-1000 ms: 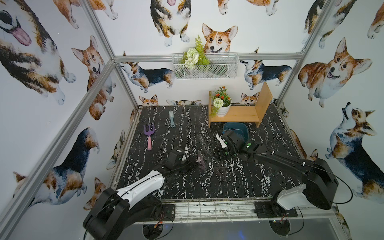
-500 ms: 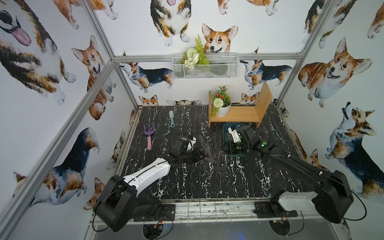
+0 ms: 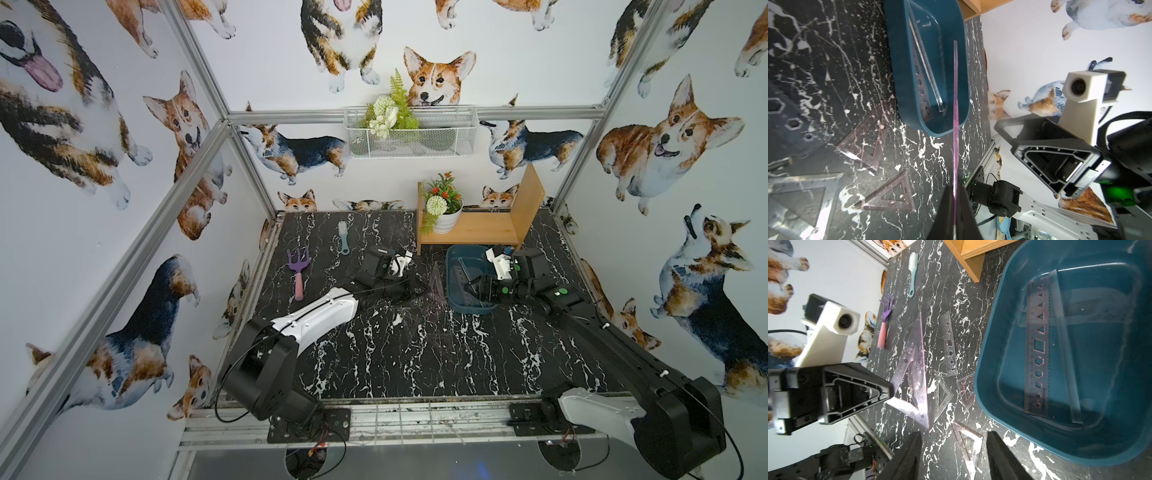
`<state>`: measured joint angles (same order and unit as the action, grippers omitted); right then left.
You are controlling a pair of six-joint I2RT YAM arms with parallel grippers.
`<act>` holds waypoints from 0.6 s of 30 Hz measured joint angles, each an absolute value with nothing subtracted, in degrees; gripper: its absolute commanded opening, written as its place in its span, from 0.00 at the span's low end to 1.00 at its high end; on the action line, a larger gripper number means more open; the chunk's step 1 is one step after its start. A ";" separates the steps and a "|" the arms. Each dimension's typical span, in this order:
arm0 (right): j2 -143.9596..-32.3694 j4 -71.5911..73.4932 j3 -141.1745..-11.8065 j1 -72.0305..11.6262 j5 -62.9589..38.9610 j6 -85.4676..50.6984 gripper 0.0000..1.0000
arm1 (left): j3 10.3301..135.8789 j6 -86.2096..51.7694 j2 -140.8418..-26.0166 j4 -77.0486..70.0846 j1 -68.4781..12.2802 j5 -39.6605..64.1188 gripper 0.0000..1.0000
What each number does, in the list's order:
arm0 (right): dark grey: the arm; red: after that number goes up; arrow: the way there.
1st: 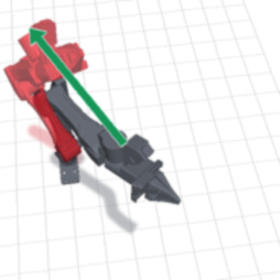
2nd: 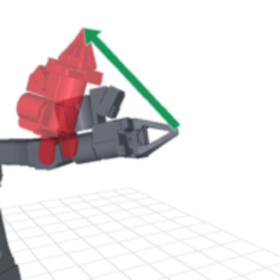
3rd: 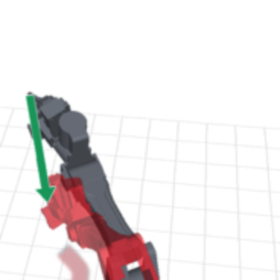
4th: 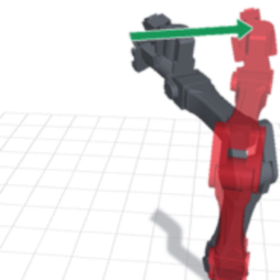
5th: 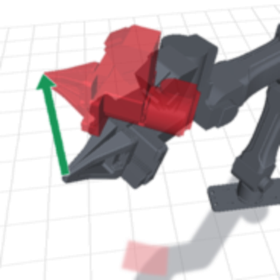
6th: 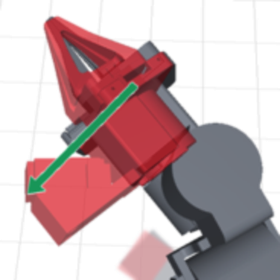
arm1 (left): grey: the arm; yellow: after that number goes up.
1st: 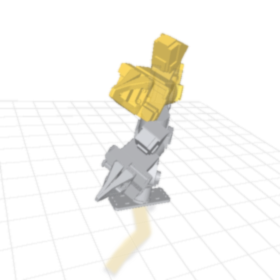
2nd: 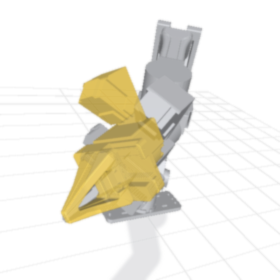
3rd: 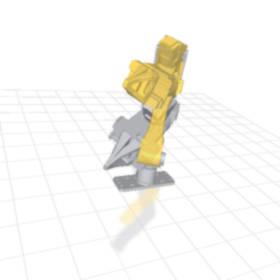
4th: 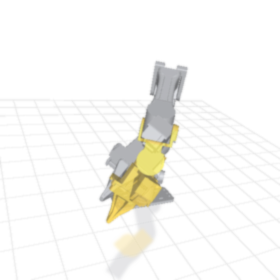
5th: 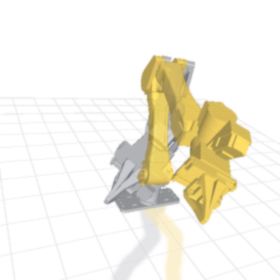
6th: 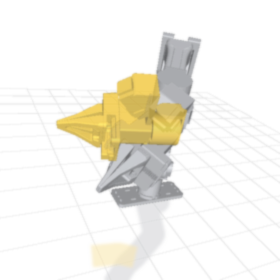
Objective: Put the scattered rulers into the storage box
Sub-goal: Pick up the ruler from the center of the board.
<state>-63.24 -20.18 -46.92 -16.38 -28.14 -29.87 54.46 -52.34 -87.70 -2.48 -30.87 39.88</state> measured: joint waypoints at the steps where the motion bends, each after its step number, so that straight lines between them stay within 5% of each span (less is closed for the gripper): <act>1: -62.67 -19.57 -46.48 -16.01 -29.63 -30.00 0.52 | 54.70 -52.53 -88.14 -3.01 -30.87 40.73 0.00; 18: -62.28 -8.45 -44.91 -15.64 -43.46 -39.51 0.46 | 52.03 -68.47 -91.88 -29.08 -30.87 55.35 0.00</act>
<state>-62.28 -8.45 -44.91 -15.64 -43.46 -39.51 52.03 -68.47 -91.88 -29.08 -30.87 55.35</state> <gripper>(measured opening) 0.465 0.074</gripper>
